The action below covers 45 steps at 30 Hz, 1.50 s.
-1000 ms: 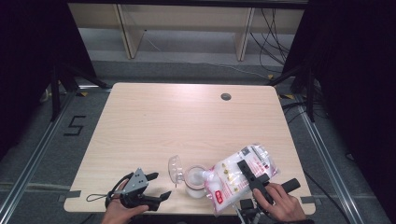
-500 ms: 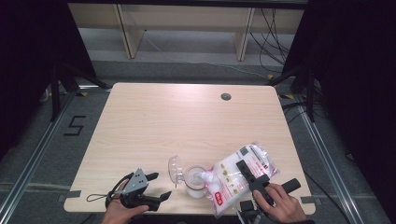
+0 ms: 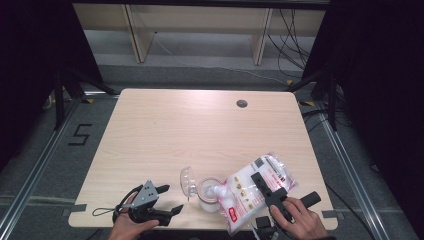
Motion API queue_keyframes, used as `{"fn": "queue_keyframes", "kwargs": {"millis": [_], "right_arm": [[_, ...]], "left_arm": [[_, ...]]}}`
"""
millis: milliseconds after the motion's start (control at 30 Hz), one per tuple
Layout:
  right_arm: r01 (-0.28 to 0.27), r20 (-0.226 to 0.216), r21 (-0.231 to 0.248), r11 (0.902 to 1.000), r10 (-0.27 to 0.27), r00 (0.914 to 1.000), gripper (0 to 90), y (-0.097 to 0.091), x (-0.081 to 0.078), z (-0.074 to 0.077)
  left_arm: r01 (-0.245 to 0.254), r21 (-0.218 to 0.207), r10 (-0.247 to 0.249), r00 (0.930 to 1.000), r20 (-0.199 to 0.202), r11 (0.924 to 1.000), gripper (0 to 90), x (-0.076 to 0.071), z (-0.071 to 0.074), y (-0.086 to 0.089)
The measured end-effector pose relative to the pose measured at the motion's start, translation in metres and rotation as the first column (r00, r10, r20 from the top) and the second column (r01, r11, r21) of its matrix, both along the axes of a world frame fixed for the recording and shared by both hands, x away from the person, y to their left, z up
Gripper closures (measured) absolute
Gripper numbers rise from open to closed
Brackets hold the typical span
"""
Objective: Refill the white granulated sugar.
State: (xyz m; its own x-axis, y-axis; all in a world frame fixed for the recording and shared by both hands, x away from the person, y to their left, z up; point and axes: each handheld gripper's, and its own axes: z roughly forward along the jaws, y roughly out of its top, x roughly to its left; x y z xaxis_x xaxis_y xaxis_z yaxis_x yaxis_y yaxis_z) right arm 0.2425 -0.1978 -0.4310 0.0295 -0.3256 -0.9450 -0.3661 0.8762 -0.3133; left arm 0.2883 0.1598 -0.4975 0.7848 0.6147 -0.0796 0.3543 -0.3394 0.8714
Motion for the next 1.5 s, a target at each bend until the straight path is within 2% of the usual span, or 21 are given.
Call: {"fn": "queue_keyframes", "kwargs": {"millis": [333, 467, 567, 700, 833, 867, 933, 1133, 1167, 1433, 1500], "right_arm": [[-0.027, 0.010, 0.006, 0.9996, 0.027, 0.9996, 67.3, 0.0008, 0.0000, 0.0002], [-0.025, 0.009, 0.003, 0.9997, 0.025, 0.9996, 67.3, 0.0013, 0.0000, 0.0009], [-0.019, 0.001, 0.019, 0.9997, 0.019, 0.9998, 67.3, 0.0010, -0.0001, -0.0007], [-0.025, 0.004, 0.004, 0.9997, 0.025, 0.9997, 67.3, 0.0010, 0.0005, 0.0004], [-0.020, 0.001, 0.003, 0.9998, 0.020, 0.9998, 67.3, 0.0009, 0.0006, 0.0004], [-0.013, -0.004, 0.014, 0.9998, 0.013, 0.9999, 67.3, 0.0003, 0.0002, -0.0004], [-0.005, -0.006, 0.002, 1.0000, 0.005, 1.0000, 67.3, 0.0004, 0.0001, -0.0004], [0.002, -0.014, 0.003, 1.0000, -0.002, 0.9999, 67.4, -0.0004, 0.0007, -0.0010], [-0.016, -0.007, 0.022, 0.9996, 0.016, 0.9999, 67.4, -0.0009, 0.0017, -0.0021], [-0.012, -0.018, 0.000, 0.9999, 0.012, 0.9998, 67.4, -0.0009, 0.0024, -0.0015], [-0.023, -0.013, 0.017, 0.9996, 0.023, 0.9997, 67.4, -0.0014, 0.0030, -0.0028]], "left_arm": [[0.001, 0.002, -0.001, 1.0000, 0.003, 1.0000, 19.6, 0.0000, 0.0001, 0.0001], [0.004, -0.002, -0.004, 1.0000, 0.002, 1.0000, 19.6, 0.0003, -0.0002, 0.0000], [0.006, 0.000, -0.006, 1.0000, 0.002, 1.0000, 19.6, 0.0003, -0.0002, 0.0000], [0.003, -0.001, -0.003, 1.0000, 0.001, 1.0000, 19.6, 0.0002, -0.0001, 0.0001], [0.000, 0.000, 0.000, 1.0000, 0.002, 1.0000, 19.6, 0.0000, 0.0001, 0.0000], [-0.001, -0.001, 0.001, 1.0000, 0.002, 1.0000, 19.6, 0.0000, 0.0001, 0.0000], [-0.001, -0.001, 0.001, 1.0000, 0.002, 1.0000, 19.6, -0.0001, 0.0002, 0.0001], [0.000, 0.000, 0.000, 1.0000, 0.003, 1.0000, 19.6, 0.0000, 0.0003, 0.0002], [0.000, -0.002, 0.000, 1.0000, 0.003, 1.0000, 19.6, 0.0000, 0.0003, 0.0002], [0.000, 0.000, 0.000, 1.0000, 0.003, 1.0000, 19.6, 0.0001, 0.0004, 0.0004], [0.000, -0.001, 0.000, 1.0000, 0.002, 1.0000, 19.6, 0.0000, 0.0004, 0.0003]]}}
